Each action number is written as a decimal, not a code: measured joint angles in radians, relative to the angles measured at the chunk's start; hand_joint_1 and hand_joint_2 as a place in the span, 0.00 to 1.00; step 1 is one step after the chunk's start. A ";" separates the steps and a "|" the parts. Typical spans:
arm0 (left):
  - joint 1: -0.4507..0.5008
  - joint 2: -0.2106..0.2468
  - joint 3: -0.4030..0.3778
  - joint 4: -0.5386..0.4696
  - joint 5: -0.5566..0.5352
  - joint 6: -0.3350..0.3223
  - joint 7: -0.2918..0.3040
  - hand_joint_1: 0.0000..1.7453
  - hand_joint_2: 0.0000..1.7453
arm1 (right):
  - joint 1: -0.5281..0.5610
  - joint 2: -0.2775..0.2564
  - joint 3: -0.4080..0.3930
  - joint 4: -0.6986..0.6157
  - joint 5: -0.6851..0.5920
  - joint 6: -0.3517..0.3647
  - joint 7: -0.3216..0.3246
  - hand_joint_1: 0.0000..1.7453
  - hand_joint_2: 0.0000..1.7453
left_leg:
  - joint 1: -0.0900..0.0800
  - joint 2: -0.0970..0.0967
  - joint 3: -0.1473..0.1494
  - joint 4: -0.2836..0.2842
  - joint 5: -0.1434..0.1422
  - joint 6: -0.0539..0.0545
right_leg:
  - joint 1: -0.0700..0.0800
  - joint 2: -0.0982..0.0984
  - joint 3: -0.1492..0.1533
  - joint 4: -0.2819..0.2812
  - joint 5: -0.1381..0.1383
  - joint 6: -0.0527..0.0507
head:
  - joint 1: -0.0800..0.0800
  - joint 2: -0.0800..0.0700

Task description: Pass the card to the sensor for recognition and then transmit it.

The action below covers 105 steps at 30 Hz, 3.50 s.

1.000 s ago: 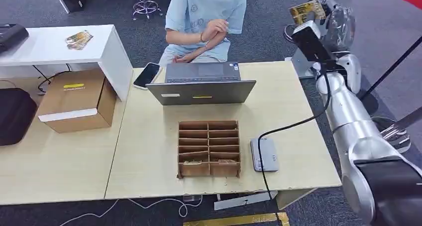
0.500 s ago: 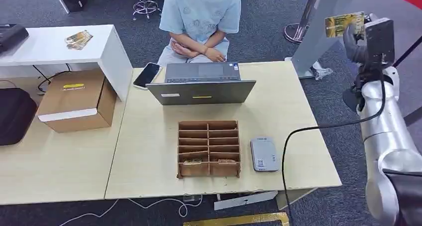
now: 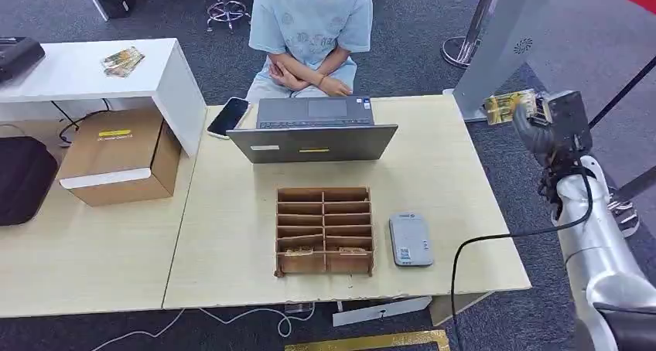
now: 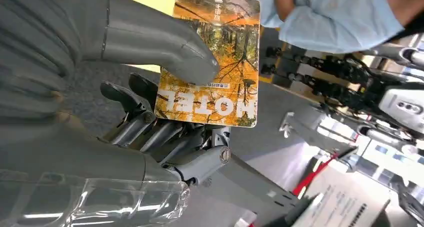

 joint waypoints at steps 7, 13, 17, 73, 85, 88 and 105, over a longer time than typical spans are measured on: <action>0.000 0.000 0.000 0.000 -0.016 -0.005 0.000 0.00 0.00 | 0.084 0.002 -0.014 -0.050 -0.008 -0.001 -0.001 1.00 1.00 | 0.000 0.000 -0.001 0.000 0.000 0.000 | 0.000 0.000 0.000 0.000 0.000 0.000 | 0.000 0.000; -0.001 0.000 0.000 0.000 -0.030 -0.008 -0.010 0.00 0.00 | 0.091 0.024 -0.010 -0.106 0.095 -0.109 -0.044 1.00 1.00 | 0.000 0.000 -0.001 0.000 0.000 0.000 | 0.000 0.000 0.000 0.001 0.000 0.000 | 0.000 0.000; -0.006 0.000 0.000 0.000 -0.042 -0.010 -0.013 0.00 0.00 | 0.089 0.048 0.028 -0.165 0.289 -0.293 -0.048 1.00 1.00 | 0.000 0.000 -0.001 0.000 0.000 0.000 | 0.000 0.000 -0.001 0.002 0.000 0.000 | 0.000 0.000; -0.005 -0.001 0.039 0.000 -0.084 -0.019 -0.015 0.00 0.00 | -0.023 0.182 0.158 -0.397 -0.039 -0.016 0.003 1.00 1.00 | 0.000 0.000 -0.003 0.002 0.001 -0.001 | 0.000 0.000 -0.003 0.004 0.000 0.000 | 0.000 0.000; 0.000 -0.009 0.062 0.000 -0.079 -0.007 -0.015 0.00 0.00 | 0.180 0.057 0.087 -0.587 -0.112 0.053 0.023 1.00 1.00 | 0.000 0.000 -0.003 0.002 0.001 -0.001 | 0.000 -0.001 -0.003 0.004 0.000 0.000 | 0.000 0.000; 0.000 -0.012 0.063 0.000 -0.079 -0.002 -0.014 0.00 0.00 | 0.225 0.036 0.079 -0.600 -0.103 0.053 0.039 1.00 1.00 | 0.000 0.000 -0.003 0.002 0.001 -0.001 | 0.000 0.000 -0.003 0.004 0.000 0.000 | 0.000 0.000; -0.001 -0.012 0.077 0.000 -0.106 -0.016 -0.011 0.00 0.00 | 0.374 0.033 0.045 -0.502 -0.018 0.016 0.092 1.00 1.00 | 0.000 0.000 -0.003 0.002 0.001 -0.001 | 0.000 -0.001 -0.003 0.004 0.000 0.000 | 0.000 0.000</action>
